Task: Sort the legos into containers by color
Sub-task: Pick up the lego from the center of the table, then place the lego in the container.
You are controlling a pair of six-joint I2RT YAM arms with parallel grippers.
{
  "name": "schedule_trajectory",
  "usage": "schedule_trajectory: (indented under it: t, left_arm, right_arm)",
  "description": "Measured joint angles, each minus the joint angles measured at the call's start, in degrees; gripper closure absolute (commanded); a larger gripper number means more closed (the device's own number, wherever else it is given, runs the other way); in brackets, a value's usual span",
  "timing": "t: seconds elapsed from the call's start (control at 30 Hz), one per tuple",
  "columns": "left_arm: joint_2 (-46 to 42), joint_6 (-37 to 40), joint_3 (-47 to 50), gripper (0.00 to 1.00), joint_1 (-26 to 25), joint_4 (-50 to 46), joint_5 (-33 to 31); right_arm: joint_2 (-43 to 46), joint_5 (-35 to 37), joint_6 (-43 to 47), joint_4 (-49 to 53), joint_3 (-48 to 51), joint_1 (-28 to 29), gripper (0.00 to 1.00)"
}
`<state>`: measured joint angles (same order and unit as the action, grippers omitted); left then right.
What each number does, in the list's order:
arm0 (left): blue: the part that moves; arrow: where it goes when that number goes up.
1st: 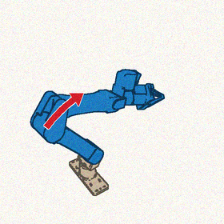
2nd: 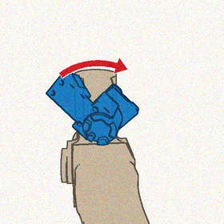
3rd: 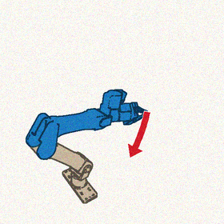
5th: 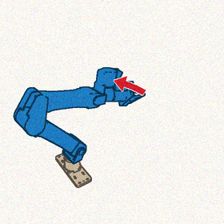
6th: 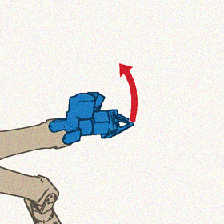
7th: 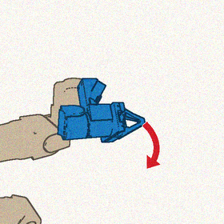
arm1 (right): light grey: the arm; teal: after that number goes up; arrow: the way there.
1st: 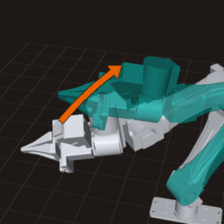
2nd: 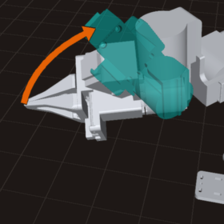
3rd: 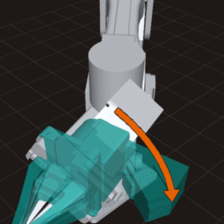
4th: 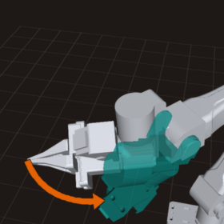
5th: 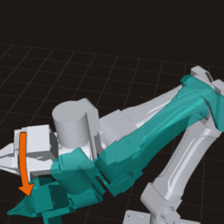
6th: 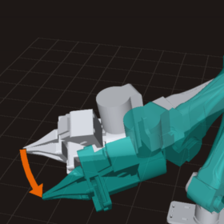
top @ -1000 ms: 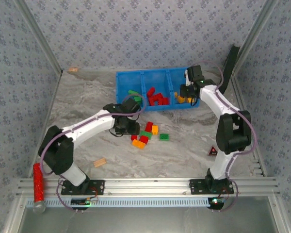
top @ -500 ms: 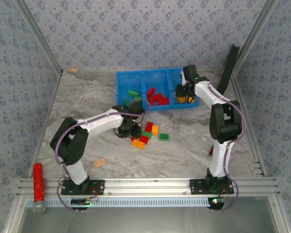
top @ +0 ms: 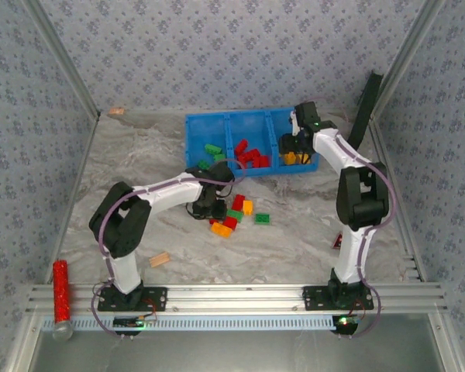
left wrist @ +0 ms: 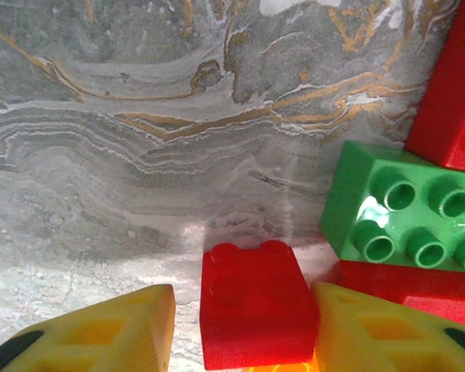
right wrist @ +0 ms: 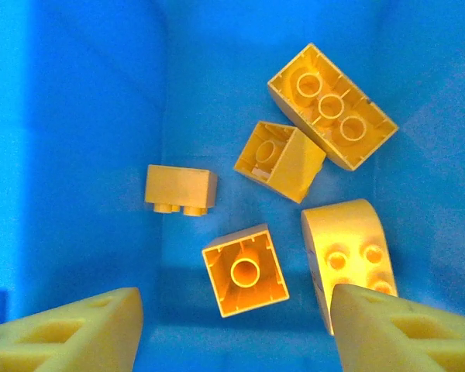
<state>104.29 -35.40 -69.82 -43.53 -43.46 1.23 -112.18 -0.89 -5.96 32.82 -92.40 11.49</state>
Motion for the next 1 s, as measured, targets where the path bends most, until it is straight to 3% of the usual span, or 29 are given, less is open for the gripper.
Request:
schedule_trajectory:
  t: [0.27, 0.43, 0.77, 1.0]
  left_arm:
    - [0.9, 0.5, -0.6, 0.72, 0.0, -0.4, 1.0]
    - [1.0, 1.5, -4.0, 0.75, 0.6, -3.4, 0.9]
    - [2.6, 5.9, -31.4, 0.76, 3.8, -7.8, 0.6]
    - [15.7, 7.8, -53.0, 0.77, 4.2, -7.8, 0.4]
  right_arm:
    - [12.9, 0.0, -0.2, 2.0, 3.8, 0.3, 0.29]
    - [20.7, -0.3, -2.3, 2.8, 10.5, 1.2, 0.29]
    - [32.5, -2.2, -11.2, 2.9, 30.5, 9.2, 0.28]
    - [35.1, -2.6, -17.7, 2.0, 36.6, 15.7, 0.28]
